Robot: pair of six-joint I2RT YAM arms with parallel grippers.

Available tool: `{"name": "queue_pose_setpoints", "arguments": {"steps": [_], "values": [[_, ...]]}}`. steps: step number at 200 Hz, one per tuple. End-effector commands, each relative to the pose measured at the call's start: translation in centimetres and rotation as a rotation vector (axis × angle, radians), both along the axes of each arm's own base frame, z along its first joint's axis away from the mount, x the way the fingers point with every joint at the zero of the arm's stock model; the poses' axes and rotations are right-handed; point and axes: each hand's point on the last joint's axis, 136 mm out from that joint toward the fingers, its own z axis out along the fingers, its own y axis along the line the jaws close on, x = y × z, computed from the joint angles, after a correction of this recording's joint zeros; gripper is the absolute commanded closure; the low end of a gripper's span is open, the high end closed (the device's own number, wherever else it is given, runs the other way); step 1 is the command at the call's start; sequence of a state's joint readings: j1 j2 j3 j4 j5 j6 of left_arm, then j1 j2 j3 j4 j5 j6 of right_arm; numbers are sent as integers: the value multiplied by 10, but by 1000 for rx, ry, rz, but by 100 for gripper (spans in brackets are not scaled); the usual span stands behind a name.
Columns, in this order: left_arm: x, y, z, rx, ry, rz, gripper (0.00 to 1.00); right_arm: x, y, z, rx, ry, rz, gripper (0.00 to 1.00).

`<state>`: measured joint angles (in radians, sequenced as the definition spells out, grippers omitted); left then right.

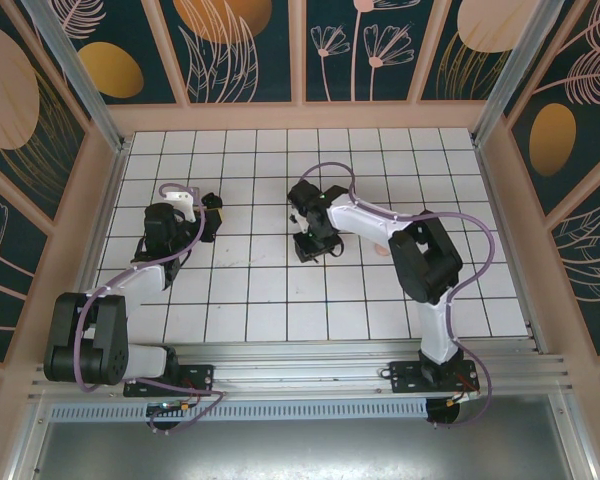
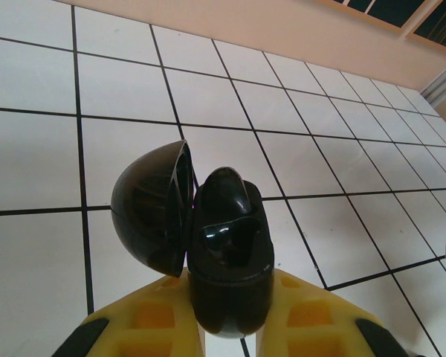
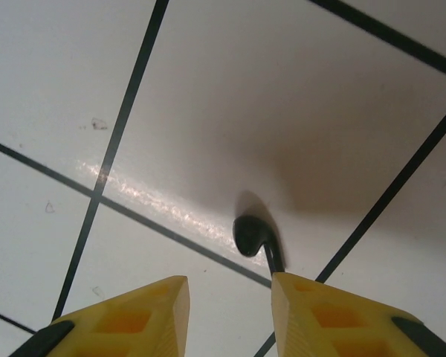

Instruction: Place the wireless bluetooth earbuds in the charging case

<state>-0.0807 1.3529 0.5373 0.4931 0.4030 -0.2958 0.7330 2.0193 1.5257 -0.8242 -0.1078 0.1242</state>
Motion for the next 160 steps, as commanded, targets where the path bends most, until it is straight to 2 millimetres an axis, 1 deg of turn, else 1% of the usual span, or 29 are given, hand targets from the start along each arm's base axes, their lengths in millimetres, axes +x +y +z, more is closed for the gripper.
{"name": "queue_pose_setpoints", "arguments": {"steps": [1,48,106,160], "values": [[6,-2,12,6,-37,-8,100,8,-3,-3,-46,-15,20,64],[6,-2,11,10,-32,-8,100,12,1,-16,-63,2,40,64],[7,-2,9,13,-28,-7,100,7,-7,-28,-84,32,29,68],[6,-3,8,13,-25,-8,100,4,-10,-34,-82,47,13,71]]}}
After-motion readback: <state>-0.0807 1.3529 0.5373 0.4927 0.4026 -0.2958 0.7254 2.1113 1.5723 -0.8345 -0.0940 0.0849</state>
